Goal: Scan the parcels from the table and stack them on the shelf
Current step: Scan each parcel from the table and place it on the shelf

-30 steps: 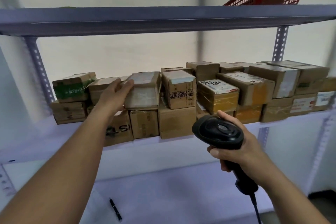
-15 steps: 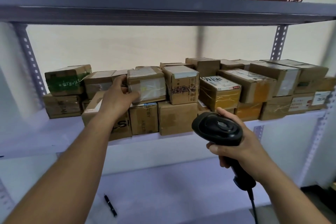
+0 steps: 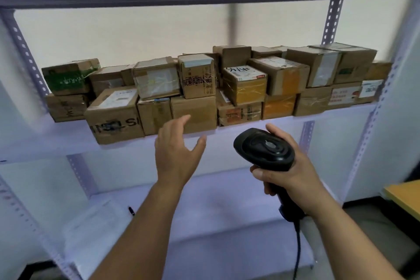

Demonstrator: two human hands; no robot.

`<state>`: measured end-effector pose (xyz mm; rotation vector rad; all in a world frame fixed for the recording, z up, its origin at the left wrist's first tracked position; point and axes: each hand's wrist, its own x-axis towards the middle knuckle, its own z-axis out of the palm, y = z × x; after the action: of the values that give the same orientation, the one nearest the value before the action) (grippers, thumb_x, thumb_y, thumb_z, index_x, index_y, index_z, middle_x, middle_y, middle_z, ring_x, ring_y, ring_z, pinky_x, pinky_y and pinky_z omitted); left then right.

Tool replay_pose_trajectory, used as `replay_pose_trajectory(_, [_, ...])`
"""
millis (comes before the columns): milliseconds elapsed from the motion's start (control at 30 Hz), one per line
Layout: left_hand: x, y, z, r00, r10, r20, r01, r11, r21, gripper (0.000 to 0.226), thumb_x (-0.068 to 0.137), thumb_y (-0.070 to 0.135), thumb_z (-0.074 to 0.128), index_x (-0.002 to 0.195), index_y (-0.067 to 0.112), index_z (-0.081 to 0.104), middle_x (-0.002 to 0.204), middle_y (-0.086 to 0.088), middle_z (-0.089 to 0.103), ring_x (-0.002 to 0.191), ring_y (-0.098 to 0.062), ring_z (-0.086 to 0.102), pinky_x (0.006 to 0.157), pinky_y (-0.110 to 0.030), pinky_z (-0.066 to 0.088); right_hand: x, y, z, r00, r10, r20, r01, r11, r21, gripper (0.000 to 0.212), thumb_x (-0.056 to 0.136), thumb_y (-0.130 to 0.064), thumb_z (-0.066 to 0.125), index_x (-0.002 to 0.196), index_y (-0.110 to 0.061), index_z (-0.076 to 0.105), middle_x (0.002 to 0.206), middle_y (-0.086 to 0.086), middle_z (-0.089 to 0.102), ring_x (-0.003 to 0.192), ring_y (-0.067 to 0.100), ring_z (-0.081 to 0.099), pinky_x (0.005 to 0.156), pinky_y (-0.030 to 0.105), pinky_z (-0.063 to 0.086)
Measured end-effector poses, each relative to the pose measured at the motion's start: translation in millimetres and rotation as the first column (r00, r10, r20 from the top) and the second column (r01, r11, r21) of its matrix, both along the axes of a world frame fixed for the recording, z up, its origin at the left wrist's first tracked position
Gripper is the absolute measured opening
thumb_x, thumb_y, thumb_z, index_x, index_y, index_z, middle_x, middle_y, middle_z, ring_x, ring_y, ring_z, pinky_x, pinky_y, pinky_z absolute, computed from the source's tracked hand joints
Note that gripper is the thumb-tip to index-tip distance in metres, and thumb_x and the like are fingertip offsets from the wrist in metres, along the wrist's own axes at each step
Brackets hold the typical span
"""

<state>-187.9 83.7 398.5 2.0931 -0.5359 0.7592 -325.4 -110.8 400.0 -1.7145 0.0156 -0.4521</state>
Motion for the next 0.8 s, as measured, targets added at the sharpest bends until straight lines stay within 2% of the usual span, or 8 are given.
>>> replay_pose_trajectory(133, [-47.9,-52.1,-37.4,0.972,-0.112,-0.209,0.130,0.989,0.075,0.057,0.086,0.037,0.070,0.136,0.015,0.051,0.137,-0.005,0.051,0.127,-0.023,0.044,0.104,-0.040,0.038,-46.7,-26.5,-23.5,0.998,-0.051,-0.039,0.054,0.995,0.087,0.091,0.071,0.008,0.080,0.137,-0.044,0.045,0.106,0.007,0.070,0.051,0.029,0.057,0.048,0.036,0.050])
replay_pose_trajectory(233, [-81.0,-85.6,-55.9,0.945,-0.176,-0.276,0.211,0.972,0.102,0.059,0.086,0.036,0.070,0.138,0.018,0.048,0.140,-0.002,0.048,0.130,-0.021,0.042,0.107,-0.038,0.036,-85.0,-49.8,-37.9,0.992,-0.110,-0.067,0.118,0.983,0.141,0.089,0.072,0.009,0.079,0.133,-0.047,0.046,0.100,0.008,0.069,0.052,0.028,0.056,0.048,0.035,0.050])
replay_pose_trajectory(367, [-123.0,-128.0,-68.4,0.919,-0.236,-0.314,0.288,0.949,0.129,0.060,0.086,0.036,0.070,0.139,0.019,0.047,0.141,-0.002,0.047,0.131,-0.021,0.041,0.109,-0.041,0.036,-138.0,-81.4,-57.8,0.981,-0.177,-0.073,0.187,0.968,0.167,0.090,0.070,0.004,0.083,0.135,-0.048,0.048,0.106,0.010,0.066,0.053,0.027,0.058,0.049,0.031,0.049])
replay_pose_trajectory(467, [-155.1,-161.7,-74.2,0.902,-0.285,-0.324,0.346,0.926,0.149,0.060,0.086,0.037,0.070,0.139,0.018,0.047,0.141,-0.003,0.047,0.131,-0.022,0.040,0.108,-0.042,0.035,-180.1,-103.8,-64.9,0.967,-0.240,-0.082,0.250,0.957,0.149,0.090,0.070,0.005,0.084,0.129,-0.053,0.049,0.114,0.008,0.064,0.057,0.019,0.060,0.050,0.030,0.049])
replay_pose_trajectory(667, [-219.4,-235.1,-84.1,0.855,-0.396,-0.336,0.469,0.867,0.170,0.061,0.086,0.037,0.070,0.139,0.019,0.047,0.141,-0.001,0.046,0.131,-0.021,0.040,0.108,-0.039,0.034,-260.9,-153.0,-68.6,0.918,-0.385,-0.099,0.395,0.910,0.124,0.094,0.069,0.009,0.082,0.136,-0.048,0.046,0.106,-0.016,0.066,0.060,0.012,0.062,0.052,0.031,0.052])
replay_pose_trajectory(800, [-260.8,-285.9,-89.2,0.817,-0.473,-0.329,0.546,0.819,0.177,0.060,0.084,0.036,0.072,0.137,0.017,0.049,0.138,-0.003,0.049,0.128,-0.024,0.043,0.105,-0.040,0.036,-313.4,-184.4,-73.5,0.880,-0.468,-0.081,0.474,0.876,0.089,0.095,0.068,0.006,0.084,0.131,-0.055,0.046,0.116,-0.008,0.064,0.064,0.011,0.063,0.050,0.032,0.052])
